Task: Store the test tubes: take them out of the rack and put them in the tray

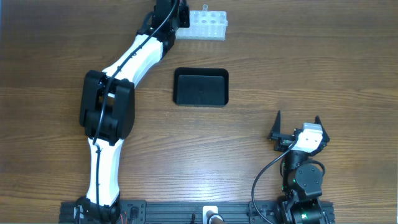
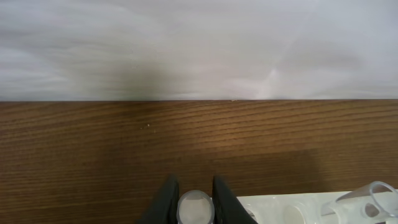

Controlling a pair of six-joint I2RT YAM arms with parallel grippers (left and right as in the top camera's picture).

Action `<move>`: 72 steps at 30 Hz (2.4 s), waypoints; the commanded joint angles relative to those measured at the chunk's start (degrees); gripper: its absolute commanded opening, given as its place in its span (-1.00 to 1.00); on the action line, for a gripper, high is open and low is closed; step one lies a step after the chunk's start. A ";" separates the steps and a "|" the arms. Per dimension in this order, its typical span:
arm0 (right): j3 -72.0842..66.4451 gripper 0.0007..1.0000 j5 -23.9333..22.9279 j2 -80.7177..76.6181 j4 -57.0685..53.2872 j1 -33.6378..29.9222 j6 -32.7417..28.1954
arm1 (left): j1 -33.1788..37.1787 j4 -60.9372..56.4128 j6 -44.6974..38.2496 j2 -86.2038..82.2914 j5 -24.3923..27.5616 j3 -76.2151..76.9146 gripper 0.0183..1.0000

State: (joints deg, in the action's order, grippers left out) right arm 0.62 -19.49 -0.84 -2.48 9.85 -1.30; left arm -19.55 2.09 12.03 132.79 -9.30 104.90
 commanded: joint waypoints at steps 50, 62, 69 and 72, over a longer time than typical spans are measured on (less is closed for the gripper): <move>-0.33 0.99 -0.11 0.57 -0.09 0.31 0.59 | -10.51 34.95 18.56 -28.46 -4.70 -18.69 -0.88; -0.33 0.98 -0.11 0.55 -0.07 0.31 0.59 | -10.73 32.96 16.61 -20.55 -7.13 -18.69 -0.88; -0.33 0.98 -0.11 0.55 -0.09 0.31 0.59 | -10.99 33.22 16.50 -18.49 -7.06 -18.69 -0.88; -0.33 0.98 -0.11 0.55 -0.09 0.31 0.59 | -10.99 33.20 16.50 -17.57 -7.06 -18.69 -0.88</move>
State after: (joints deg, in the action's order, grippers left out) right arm 0.62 -19.49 -0.84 -2.48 9.85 -1.28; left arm -30.28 35.31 29.41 113.69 -15.31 86.39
